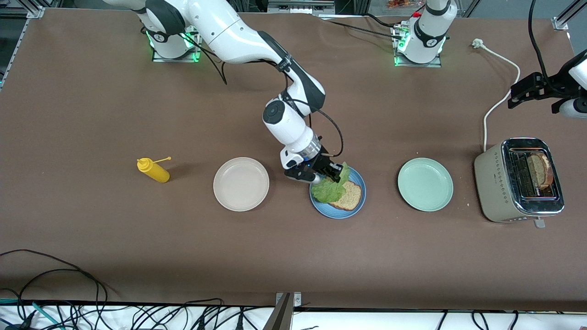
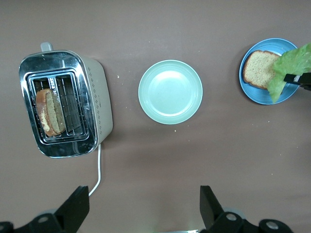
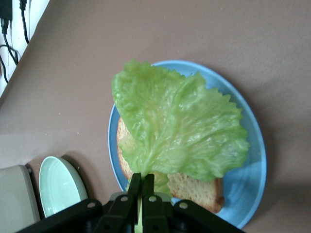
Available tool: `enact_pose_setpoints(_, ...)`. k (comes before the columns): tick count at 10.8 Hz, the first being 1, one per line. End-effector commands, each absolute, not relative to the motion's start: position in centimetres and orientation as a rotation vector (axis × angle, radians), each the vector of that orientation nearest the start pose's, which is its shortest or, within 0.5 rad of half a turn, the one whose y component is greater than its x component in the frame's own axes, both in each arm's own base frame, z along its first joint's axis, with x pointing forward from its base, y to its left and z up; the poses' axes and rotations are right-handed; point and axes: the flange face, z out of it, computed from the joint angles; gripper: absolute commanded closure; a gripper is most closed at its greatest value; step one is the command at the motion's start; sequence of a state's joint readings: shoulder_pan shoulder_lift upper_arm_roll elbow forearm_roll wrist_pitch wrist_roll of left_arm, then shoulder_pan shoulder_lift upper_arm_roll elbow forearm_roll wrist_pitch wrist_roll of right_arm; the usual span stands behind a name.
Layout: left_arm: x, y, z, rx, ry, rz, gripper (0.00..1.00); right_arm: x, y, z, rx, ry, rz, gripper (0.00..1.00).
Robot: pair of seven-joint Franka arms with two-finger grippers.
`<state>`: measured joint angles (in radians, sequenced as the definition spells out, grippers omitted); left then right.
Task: Make sandwich in blue plate with both arms
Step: 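Lower the lettuce onto the bread with the right gripper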
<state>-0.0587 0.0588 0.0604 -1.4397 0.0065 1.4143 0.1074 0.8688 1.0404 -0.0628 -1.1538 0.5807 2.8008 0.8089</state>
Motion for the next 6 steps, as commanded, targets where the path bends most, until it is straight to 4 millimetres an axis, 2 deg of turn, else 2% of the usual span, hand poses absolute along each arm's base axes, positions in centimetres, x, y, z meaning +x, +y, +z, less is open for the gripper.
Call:
enact_pose_setpoints(1, 55.95, 0.21, 64.33, -3.106, 0.159, 0.122, 0.00, 56.77, 57.75, 22.31, -2.403, 0.545, -0.249, 1.00)
enact_pose_setpoints(3, 55.95, 0.21, 64.32, -3.106, 0.159, 0.122, 0.00, 56.78, 57.76, 22.43, -2.401, 0.547, -0.249, 1.00)
enact_pose_setpoints(4, 55.95, 0.21, 64.32, -3.106, 0.159, 0.122, 0.00, 56.80, 57.78, 22.50, -2.399, 0.549, -0.248, 0.94)
enact_pose_setpoints(5, 55.90, 0.22, 64.41, -3.106, 0.159, 0.119, 0.00, 56.74, 57.82, 22.37, -2.399, 0.551, -0.245, 0.77)
enact_pose_setpoints(6, 55.95, 0.21, 64.33, -3.106, 0.159, 0.122, 0.00, 56.74, 57.83, 22.47, -2.398, 0.552, -0.243, 0.68)
